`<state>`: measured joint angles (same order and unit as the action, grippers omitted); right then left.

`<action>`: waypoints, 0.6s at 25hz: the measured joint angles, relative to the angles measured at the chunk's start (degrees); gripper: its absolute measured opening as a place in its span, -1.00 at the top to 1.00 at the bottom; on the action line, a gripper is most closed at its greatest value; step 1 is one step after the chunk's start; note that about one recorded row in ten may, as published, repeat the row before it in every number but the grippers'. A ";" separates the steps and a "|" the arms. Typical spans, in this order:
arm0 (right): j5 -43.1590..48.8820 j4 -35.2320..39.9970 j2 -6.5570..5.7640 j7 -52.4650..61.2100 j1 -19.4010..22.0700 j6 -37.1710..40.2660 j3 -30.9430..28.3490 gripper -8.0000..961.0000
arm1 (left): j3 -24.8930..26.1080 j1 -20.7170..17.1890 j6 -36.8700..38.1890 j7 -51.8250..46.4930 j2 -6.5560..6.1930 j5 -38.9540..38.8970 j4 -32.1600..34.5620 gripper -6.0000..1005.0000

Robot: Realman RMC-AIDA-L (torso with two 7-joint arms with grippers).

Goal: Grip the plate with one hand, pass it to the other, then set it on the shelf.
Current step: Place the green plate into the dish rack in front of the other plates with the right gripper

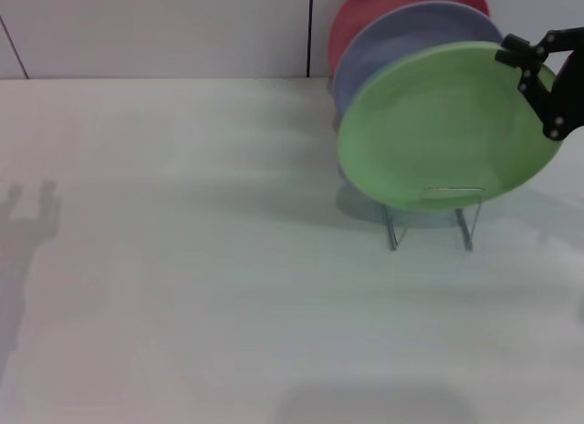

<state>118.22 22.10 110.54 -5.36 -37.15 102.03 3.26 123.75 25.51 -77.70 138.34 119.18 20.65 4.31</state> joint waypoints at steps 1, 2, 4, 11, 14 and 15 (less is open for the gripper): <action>0.00 0.01 0.04 0.00 0.05 0.00 0.15 0.94 | 0.00 -0.01 0.00 -0.03 0.00 0.00 -0.04 0.01; 0.00 0.01 0.07 0.00 0.09 0.00 0.31 0.94 | 0.00 -0.15 -0.11 -0.05 0.00 0.00 -0.14 0.01; 0.00 0.02 0.14 0.00 0.18 -0.01 0.42 0.94 | 0.00 -0.19 -0.18 -0.05 0.00 0.00 -0.19 0.01; -0.10 0.09 1.00 0.00 0.57 -0.45 0.43 0.94 | 0.00 -0.52 -0.96 -0.08 0.00 0.01 -0.12 0.01; -0.25 0.12 1.32 -0.06 0.68 -1.13 0.44 0.94 | 0.00 -0.59 -1.12 -0.09 0.00 0.01 0.04 0.01; -0.31 0.14 1.54 -0.24 0.72 -1.82 0.44 0.94 | -0.01 -0.72 -1.19 -0.09 0.00 0.01 0.11 0.01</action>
<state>117.91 22.24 112.09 -5.60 -36.43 100.21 3.69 123.75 24.78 -78.89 138.25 119.18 20.66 4.41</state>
